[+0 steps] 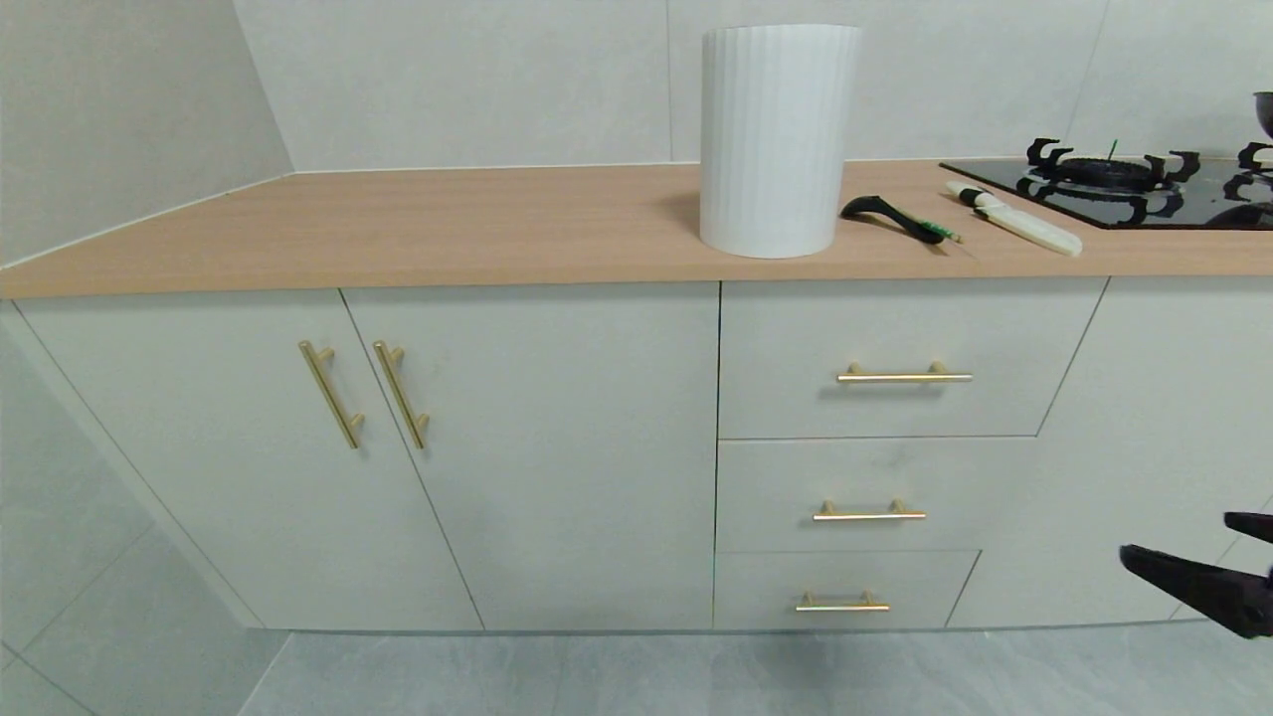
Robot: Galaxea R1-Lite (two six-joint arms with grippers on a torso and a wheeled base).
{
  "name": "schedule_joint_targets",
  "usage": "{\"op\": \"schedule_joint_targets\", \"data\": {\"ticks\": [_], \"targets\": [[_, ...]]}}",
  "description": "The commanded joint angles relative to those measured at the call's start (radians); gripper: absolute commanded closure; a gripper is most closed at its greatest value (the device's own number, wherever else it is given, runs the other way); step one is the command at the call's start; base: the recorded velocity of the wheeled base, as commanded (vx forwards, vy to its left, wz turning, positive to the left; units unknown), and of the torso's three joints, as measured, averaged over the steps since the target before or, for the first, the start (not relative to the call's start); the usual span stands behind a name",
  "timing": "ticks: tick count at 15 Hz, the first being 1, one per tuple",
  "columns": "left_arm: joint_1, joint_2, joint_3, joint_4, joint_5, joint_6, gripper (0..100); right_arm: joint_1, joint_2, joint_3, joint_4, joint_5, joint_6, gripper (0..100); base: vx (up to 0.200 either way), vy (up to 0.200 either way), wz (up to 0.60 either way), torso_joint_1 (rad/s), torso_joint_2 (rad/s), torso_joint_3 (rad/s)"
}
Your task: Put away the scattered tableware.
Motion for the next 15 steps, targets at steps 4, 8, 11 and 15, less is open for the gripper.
{"op": "schedule_joint_targets", "data": {"ticks": [4, 8, 11, 15], "targets": [[0.000, 0.000, 0.000, 0.000, 0.000, 0.000, 0, 0.035, 0.381, -0.077, -0.130, -0.007, -0.002, 0, 0.000, 0.000, 0.00, 0.000, 0.00, 0.000], [0.000, 0.002, 0.000, 0.000, 0.000, 0.000, 0, 0.033, 0.522, -0.061, -0.237, -0.007, 0.005, 0, 0.000, 0.000, 0.00, 0.000, 0.00, 0.000], [0.000, 0.000, 0.000, 0.000, 0.000, 0.000, 0, 0.033, 0.645, -0.054, -0.332, -0.007, 0.010, 0, 0.000, 0.000, 0.00, 0.000, 0.00, 0.000], [0.000, 0.002, 0.000, 0.000, 0.000, 0.000, 0, 0.045, 0.849, 0.005, -0.587, -0.044, 0.009, 0, 0.000, 0.000, 0.00, 0.000, 0.00, 0.000]]}}
